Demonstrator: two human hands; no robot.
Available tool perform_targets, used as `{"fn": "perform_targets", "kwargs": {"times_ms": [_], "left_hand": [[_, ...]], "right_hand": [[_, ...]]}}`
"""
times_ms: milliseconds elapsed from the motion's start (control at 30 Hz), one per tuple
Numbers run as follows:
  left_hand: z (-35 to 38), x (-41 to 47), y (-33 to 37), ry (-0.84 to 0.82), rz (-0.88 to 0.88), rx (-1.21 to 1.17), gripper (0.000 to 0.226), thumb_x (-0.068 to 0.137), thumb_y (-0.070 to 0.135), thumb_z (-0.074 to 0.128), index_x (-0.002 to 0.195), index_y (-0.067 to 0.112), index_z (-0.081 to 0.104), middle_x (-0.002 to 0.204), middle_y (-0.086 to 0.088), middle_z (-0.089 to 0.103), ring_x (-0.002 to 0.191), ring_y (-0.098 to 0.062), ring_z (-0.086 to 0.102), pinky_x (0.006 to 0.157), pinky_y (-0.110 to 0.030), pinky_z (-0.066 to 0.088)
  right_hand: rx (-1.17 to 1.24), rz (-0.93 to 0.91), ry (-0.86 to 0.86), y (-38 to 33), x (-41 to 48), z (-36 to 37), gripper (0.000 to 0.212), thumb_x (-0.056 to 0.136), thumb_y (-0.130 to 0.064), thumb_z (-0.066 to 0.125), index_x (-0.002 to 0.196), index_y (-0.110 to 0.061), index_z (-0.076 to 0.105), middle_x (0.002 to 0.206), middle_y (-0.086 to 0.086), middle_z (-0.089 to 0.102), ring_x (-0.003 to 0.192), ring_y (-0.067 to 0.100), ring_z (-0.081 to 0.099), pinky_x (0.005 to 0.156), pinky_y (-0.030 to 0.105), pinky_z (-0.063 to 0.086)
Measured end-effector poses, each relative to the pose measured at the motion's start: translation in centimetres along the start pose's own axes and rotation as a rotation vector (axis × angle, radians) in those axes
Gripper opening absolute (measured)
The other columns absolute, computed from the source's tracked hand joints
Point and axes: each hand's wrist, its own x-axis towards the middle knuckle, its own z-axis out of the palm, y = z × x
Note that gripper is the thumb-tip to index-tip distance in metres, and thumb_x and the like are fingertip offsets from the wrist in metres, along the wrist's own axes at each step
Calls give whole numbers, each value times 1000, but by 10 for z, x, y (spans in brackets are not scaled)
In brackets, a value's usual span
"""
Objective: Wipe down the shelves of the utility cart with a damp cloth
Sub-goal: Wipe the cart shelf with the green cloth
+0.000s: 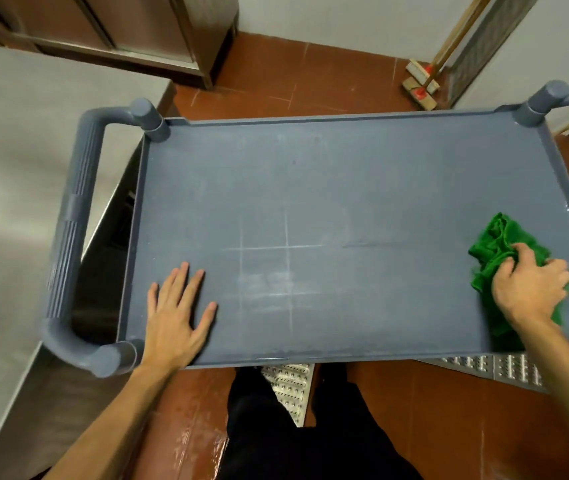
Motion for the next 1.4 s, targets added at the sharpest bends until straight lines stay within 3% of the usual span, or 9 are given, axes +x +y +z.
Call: {"fn": "perform_targets", "kwargs": {"times_ms": [400,567,767,867,1033,1300,1400], "left_hand": [[0,-3,-2,68,0,-169,61,98,49,44,150,18,42,163,-4,31,152,-21,23,122,-54,15],[-5,-4,0,175,-12,-271,62,97,37,49,150,7,40,161,-9,33,151,-23,28,122,-54,18],[-7,-25,-11,303,8,-438,58,99,25,44,153,9,30,163,-7,29,151,-25,27,123,-53,17],[-3,-30,-11,300,59,-429,58,98,24,47,150,2,34,162,-11,29,151,-28,28,121,-56,22],[-4,-26,-11,301,27,-398,64,101,34,41,154,2,25,165,-13,20,153,-28,22,124,-52,14],[0,-32,-12,324,91,-413,65,102,42,32,155,4,26,166,-13,19,153,-31,21,123,-56,6],[2,-36,-17,330,141,-429,66,102,45,31,154,5,27,165,-15,19,152,-34,21,122,-56,4]], "right_hand": [[141,-500,-96,-223,-150,44,36,95,-27,54,129,-21,60,123,27,47,111,43,44,86,52,38],[117,-739,-195,-317,-213,58,39,97,-31,48,135,-28,54,128,20,45,113,38,42,88,47,35],[30,-964,-261,-389,-263,67,51,98,-28,41,149,-33,34,127,18,41,110,36,40,87,45,34],[-14,-1039,-269,-410,-279,68,55,98,-25,41,151,-34,29,125,18,41,108,35,41,86,45,34],[-66,-1202,-299,-423,-278,68,50,97,-27,42,143,-47,39,119,13,40,106,34,39,85,44,31],[-146,-1474,-375,-387,-289,50,41,97,-43,40,136,-54,45,126,10,38,114,30,36,91,44,30],[-130,-1498,-383,-361,-299,44,40,94,-32,43,131,-35,58,135,6,40,122,27,37,102,40,26]]}}
